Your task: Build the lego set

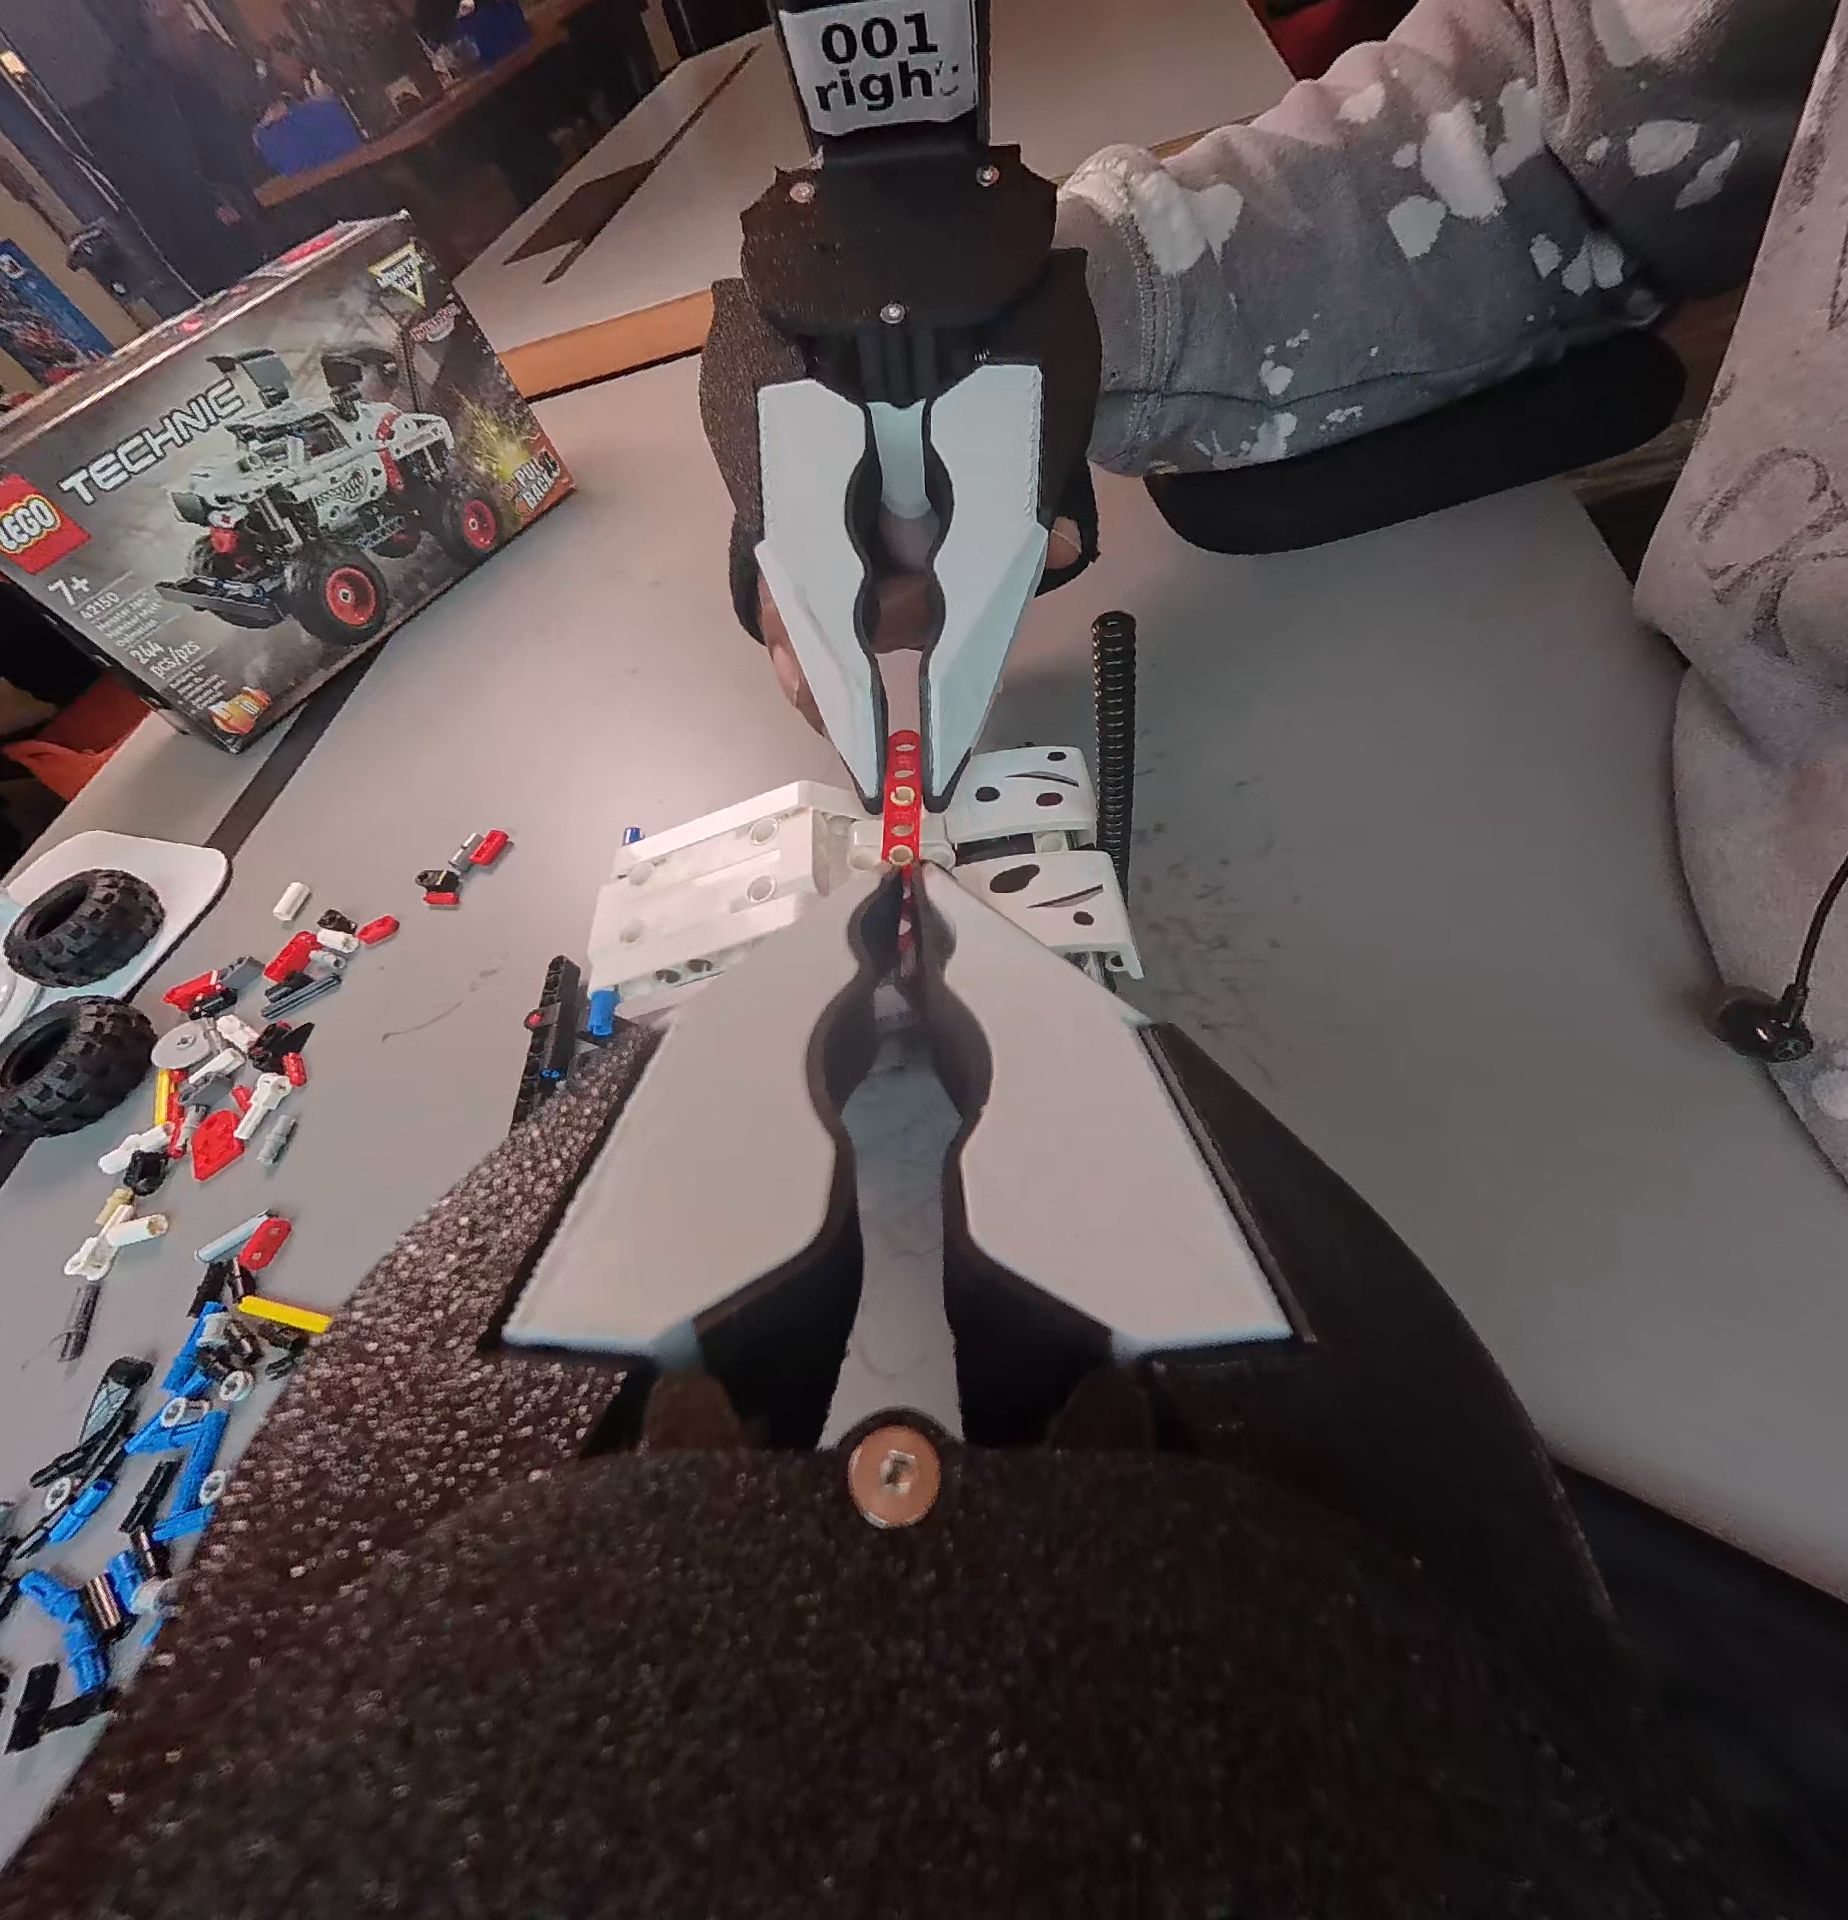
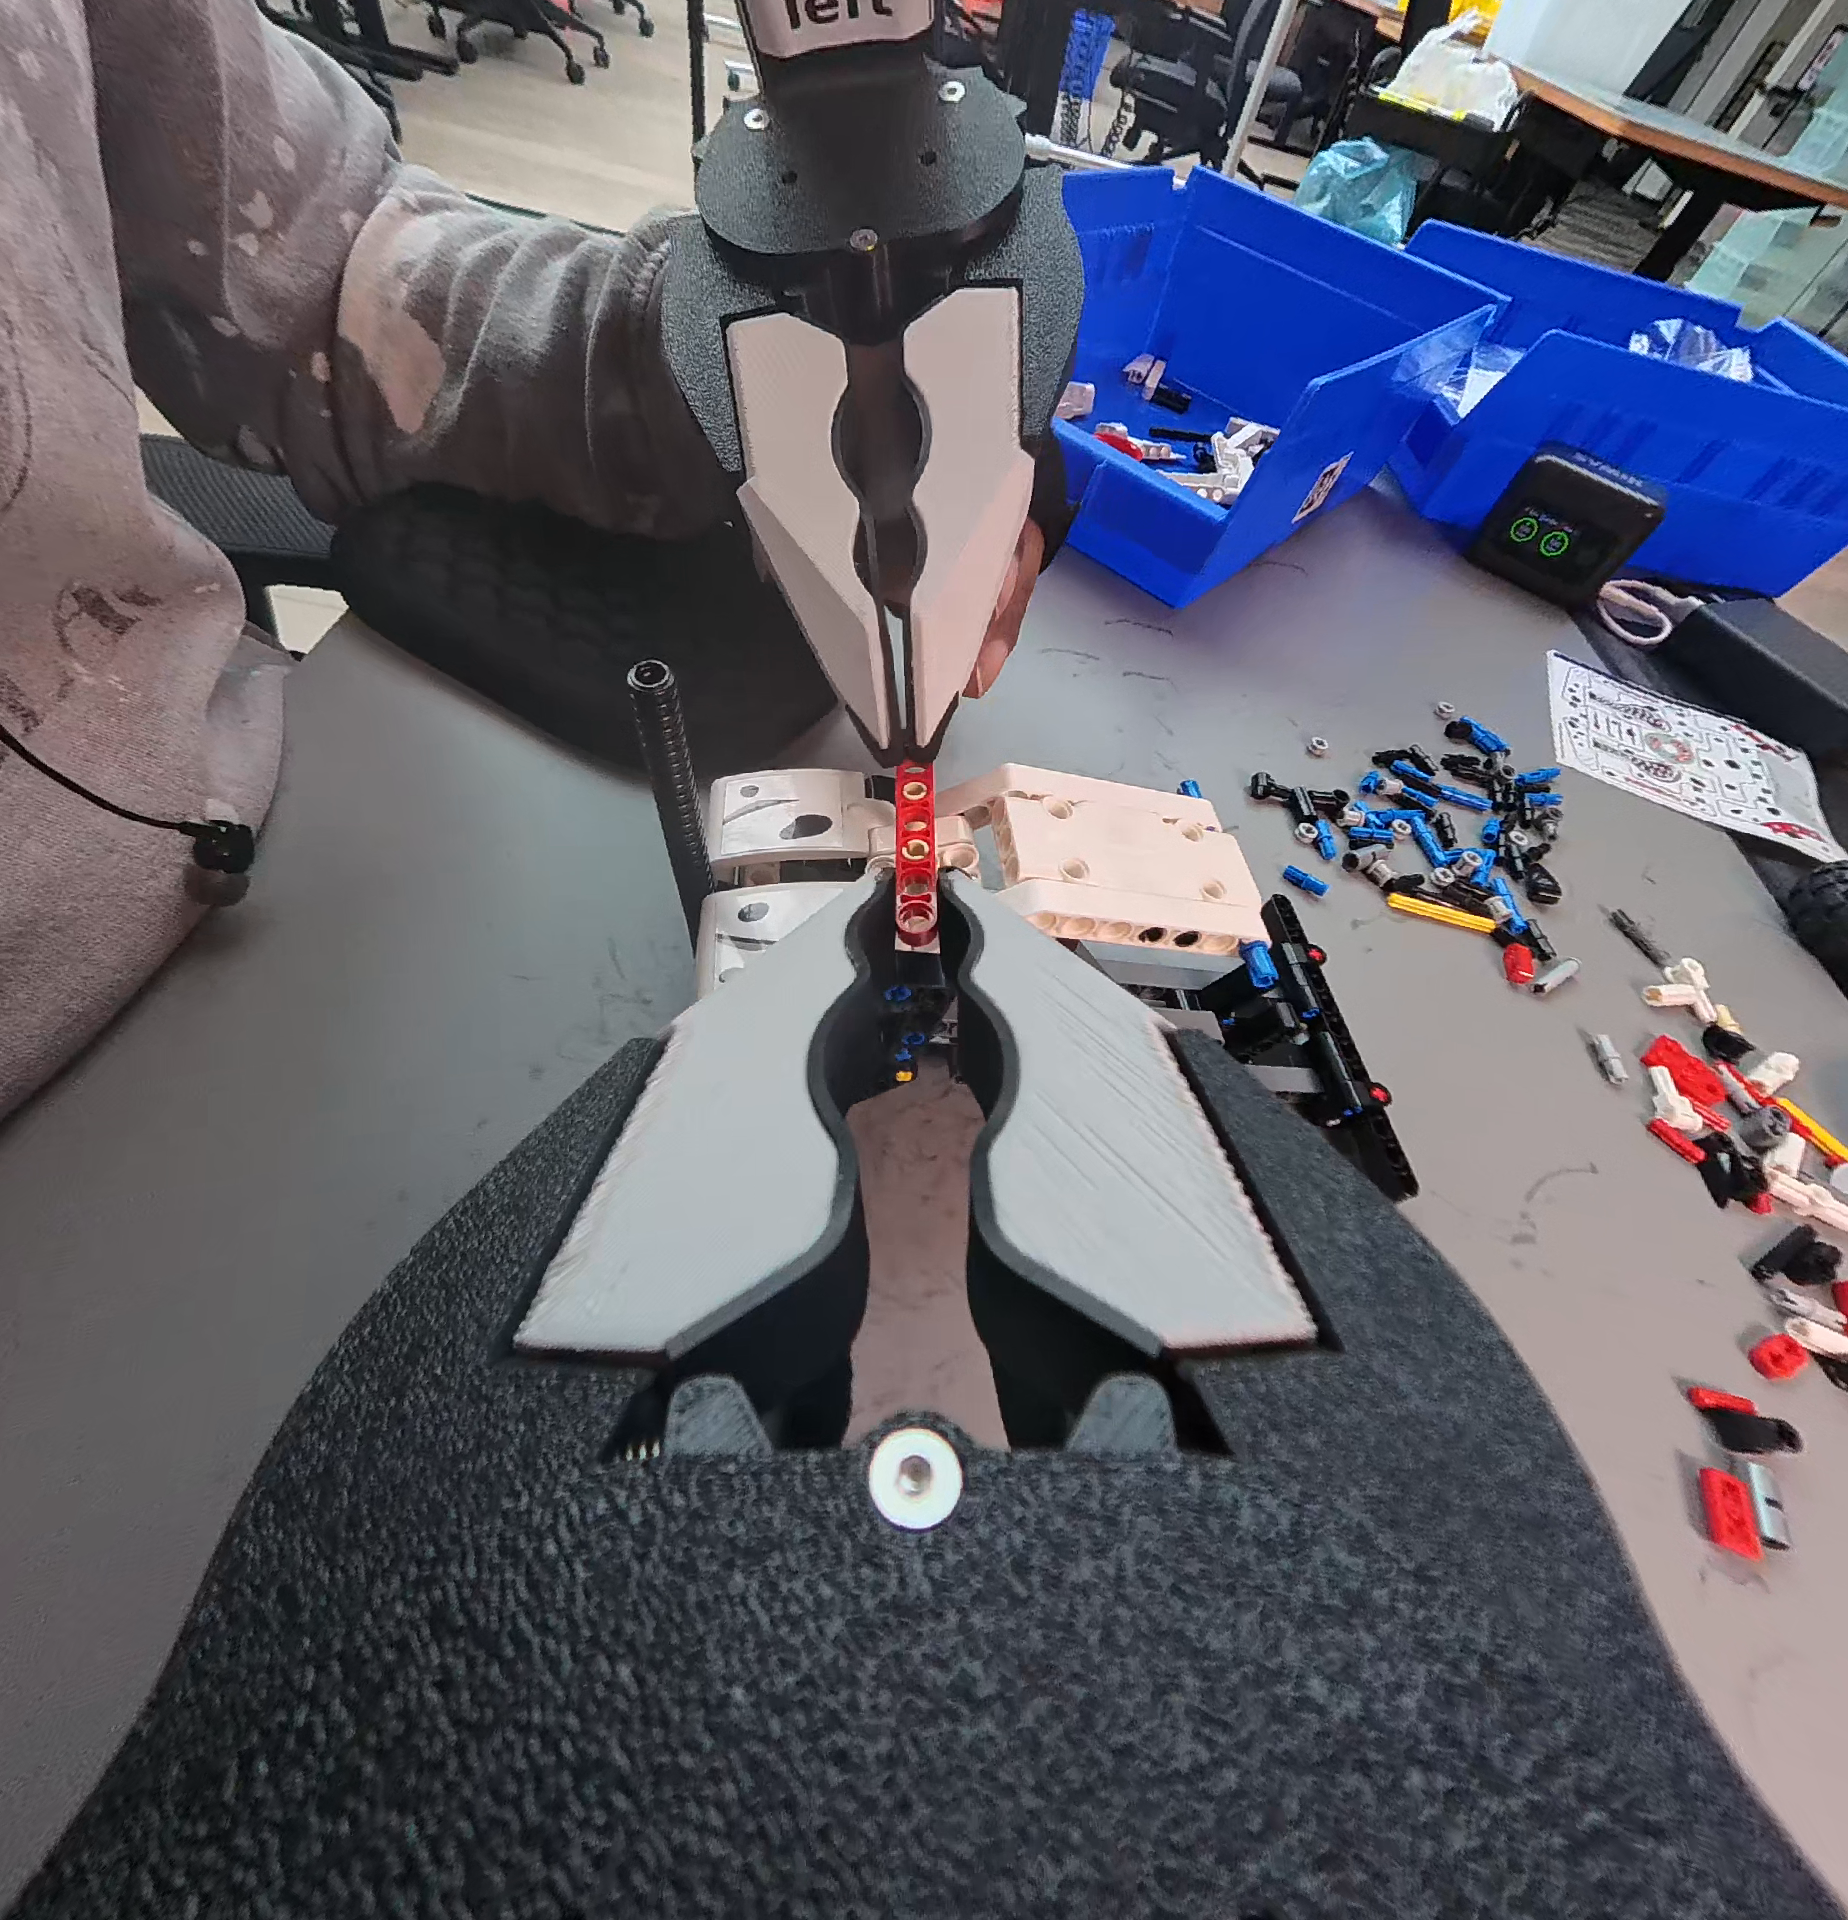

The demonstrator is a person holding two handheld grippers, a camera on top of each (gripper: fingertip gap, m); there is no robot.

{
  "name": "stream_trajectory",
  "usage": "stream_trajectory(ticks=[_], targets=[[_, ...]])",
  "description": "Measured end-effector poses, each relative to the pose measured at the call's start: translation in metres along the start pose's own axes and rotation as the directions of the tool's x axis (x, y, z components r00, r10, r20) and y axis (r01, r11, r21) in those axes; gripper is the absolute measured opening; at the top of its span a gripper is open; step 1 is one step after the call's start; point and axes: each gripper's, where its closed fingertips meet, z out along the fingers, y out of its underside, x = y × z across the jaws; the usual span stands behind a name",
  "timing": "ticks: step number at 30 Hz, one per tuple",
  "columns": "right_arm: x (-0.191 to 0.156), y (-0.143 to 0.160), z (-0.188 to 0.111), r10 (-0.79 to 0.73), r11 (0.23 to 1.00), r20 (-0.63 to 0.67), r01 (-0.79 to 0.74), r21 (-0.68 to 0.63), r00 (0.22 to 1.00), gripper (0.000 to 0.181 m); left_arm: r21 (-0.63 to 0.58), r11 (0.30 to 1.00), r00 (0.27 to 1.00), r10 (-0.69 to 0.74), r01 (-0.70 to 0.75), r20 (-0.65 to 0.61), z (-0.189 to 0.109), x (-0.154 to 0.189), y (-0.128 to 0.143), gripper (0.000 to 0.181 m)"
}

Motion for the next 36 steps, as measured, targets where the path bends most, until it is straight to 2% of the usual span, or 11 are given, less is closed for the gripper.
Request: stream_trajectory(ticks=[4, 19, 21, 26, 30, 36], targets=[[0.001, 0.001, 0.0, 0.009, 1.0, 0.007, -0.009, 0.001, 1.0, 0.007, -0.004, 1.0, 1.0, -0.007, 0.007, 0.01, -0.001, -0.002, 0.0, 0.011], [0.002, 0.003, 0.003, -0.03, 0.998, 0.0, 0.03, -0.057, 1.0, 0.008, -0.088, 0.996, 1.0, -0.02, 0.021, 0.016, 0.003, -0.002, 0.011, 0.008], [0.001, 0.003, 0.001, -0.025, 0.997, 0.005, 0.025, -0.068, 1.0, 0.013, -0.092, 0.996, 1.0, -0.016, 0.018, 0.018, 0.003, -0.002, 0.011, 0.008], [0.003, -0.013, -0.004, -0.058, 0.996, -0.027, 0.056, -0.063, 0.998, 0.017, -0.105, 0.994, 1.0, -0.017, 0.019, 0.022, 0.003, -0.003, 0.011, 0.008], [0.003, -0.001, 0.007, -0.113, 0.979, -0.043, 0.103, -0.176, 0.993, 0.008, -0.113, 0.993, 1.0, -0.016, 0.019, 0.026, 0.003, -0.003, 0.011, 0.008], [0.002, 0.003, 0.009, -0.107, 0.963, 0.004, 0.105, -0.25, 0.994, 0.007, -0.102, 0.994, 0.999, -0.032, 0.033, 0.013, 0.002, -0.001, 0.011, 0.009]])
